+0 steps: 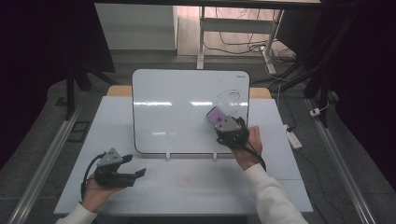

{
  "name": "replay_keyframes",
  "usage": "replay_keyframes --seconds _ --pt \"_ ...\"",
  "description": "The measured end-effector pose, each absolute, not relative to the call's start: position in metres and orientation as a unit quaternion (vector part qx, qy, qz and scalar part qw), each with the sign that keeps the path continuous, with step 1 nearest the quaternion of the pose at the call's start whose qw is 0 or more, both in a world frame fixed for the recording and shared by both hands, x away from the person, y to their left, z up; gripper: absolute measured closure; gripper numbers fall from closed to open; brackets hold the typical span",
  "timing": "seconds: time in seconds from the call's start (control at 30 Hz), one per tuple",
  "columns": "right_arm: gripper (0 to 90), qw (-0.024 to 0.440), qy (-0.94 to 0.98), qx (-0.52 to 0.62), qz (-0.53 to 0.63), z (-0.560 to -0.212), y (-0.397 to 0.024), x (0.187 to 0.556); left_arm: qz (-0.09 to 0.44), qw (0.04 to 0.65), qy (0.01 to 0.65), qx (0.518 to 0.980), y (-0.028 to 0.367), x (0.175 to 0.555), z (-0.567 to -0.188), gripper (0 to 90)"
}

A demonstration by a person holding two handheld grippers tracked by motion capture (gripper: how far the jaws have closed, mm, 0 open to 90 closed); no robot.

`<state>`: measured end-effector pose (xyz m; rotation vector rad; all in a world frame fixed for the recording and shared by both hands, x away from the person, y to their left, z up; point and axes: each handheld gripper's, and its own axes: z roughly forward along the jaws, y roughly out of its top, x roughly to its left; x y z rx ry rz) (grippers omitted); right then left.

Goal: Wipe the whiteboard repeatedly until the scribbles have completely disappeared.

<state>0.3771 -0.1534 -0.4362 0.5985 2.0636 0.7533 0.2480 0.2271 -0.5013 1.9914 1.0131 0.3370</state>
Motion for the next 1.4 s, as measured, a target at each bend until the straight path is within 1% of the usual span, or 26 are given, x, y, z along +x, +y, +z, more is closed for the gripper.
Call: replay_keyframes --seconds 0.17,0.33,0.47,0.63,0.73,0.87,0.97,1.07,1.23,1.4 --pt "40.1 0.435 0.797 0.278 0.312 -0.411 -0.169 0.397 0.134 0.427 0.406 0.797 0.227 0.248 -0.502 22.1" --pt "40.1 0.434 0.770 0.323 0.338 -0.385 -0.184 0.421 0.134 0.426 0.406 0.797 0.228 0.249 -0.502 22.2" --pt "40.1 0.434 0.765 0.327 0.347 -0.374 -0.184 0.431 0.134 0.426 0.406 0.797 0.229 0.249 -0.502 22.2" --pt "40.1 0.432 0.787 0.284 0.336 -0.380 -0.161 0.426 0.133 0.426 0.407 0.797 0.229 0.249 -0.503 22.2" --pt "40.2 0.426 0.809 0.252 0.318 -0.391 -0.145 0.416 0.134 0.426 0.406 0.797 0.229 0.249 -0.502 22.2" --pt "40.2 0.418 0.825 0.233 0.300 -0.408 -0.139 0.401 0.134 0.426 0.406 0.797 0.229 0.249 -0.502 22.2" --pt "40.2 0.416 0.830 0.227 0.293 -0.421 -0.143 0.389 0.134 0.426 0.405 0.798 0.228 0.248 -0.502 22.2" --pt "40.2 0.417 0.827 0.236 0.294 -0.427 -0.156 0.384 0.133 0.427 0.404 0.798 0.227 0.248 -0.502 22.2" --pt "40.2 0.423 0.804 0.283 0.308 -0.416 -0.183 0.395 0.133 0.426 0.404 0.799 0.226 0.248 -0.502 22.2" --pt "40.1 0.434 0.794 0.291 0.311 -0.402 -0.186 0.407 0.132 0.424 0.405 0.799 0.226 0.249 -0.502 22.2"
